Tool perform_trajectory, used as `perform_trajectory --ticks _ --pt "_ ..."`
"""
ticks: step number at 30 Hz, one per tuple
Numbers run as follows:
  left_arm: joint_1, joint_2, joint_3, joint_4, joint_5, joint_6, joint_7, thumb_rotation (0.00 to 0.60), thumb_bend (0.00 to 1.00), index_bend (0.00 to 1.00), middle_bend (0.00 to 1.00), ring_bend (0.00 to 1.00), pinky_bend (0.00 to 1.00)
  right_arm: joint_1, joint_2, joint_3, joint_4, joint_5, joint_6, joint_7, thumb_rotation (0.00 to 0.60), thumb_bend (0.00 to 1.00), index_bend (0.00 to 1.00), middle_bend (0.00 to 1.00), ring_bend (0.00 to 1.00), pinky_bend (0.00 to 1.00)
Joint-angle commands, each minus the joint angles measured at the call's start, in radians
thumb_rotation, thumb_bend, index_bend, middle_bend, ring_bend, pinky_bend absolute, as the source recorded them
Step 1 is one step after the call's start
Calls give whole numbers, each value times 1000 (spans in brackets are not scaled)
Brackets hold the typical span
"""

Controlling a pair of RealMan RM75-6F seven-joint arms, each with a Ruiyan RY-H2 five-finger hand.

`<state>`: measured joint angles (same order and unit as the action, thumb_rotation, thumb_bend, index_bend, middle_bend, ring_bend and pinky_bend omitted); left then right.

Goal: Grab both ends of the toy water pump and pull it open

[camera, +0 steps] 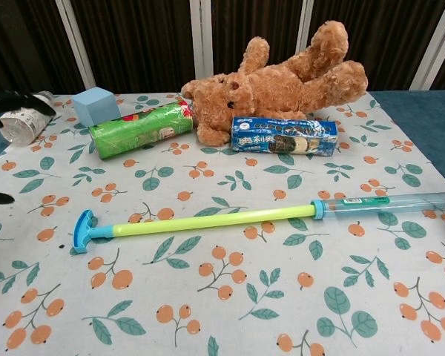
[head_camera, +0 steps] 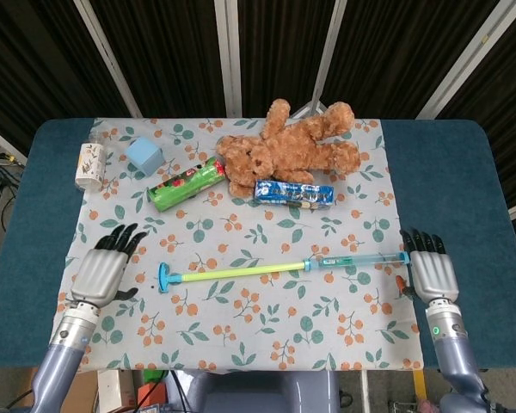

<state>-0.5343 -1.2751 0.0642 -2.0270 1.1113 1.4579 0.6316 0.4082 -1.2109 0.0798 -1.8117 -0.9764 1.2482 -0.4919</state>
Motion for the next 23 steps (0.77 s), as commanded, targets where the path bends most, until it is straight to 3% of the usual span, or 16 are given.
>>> perform_trajectory --ticks 1,6,12,23 --pt "222 71 175 235 406 259 -279 600 86 83 16 36 166 -167 131 -155 1 -376 180 216 600 355 0 0 0 0" --pt "307 62 193 375 486 337 -383 600 86 60 11 37 165 -241 128 -184 112 -494 283 332 600 355 0 0 0 0" --pt "371 55 154 469 499 397 -460 600 86 15 0 5 127 -306 123 -164 187 -535 389 415 600 355 0 0 0 0" --pt "416 84 86 429 406 322 -491 600 86 0 0 0 113 -326 127 -153 197 -537 345 422 600 354 0 0 0 0"
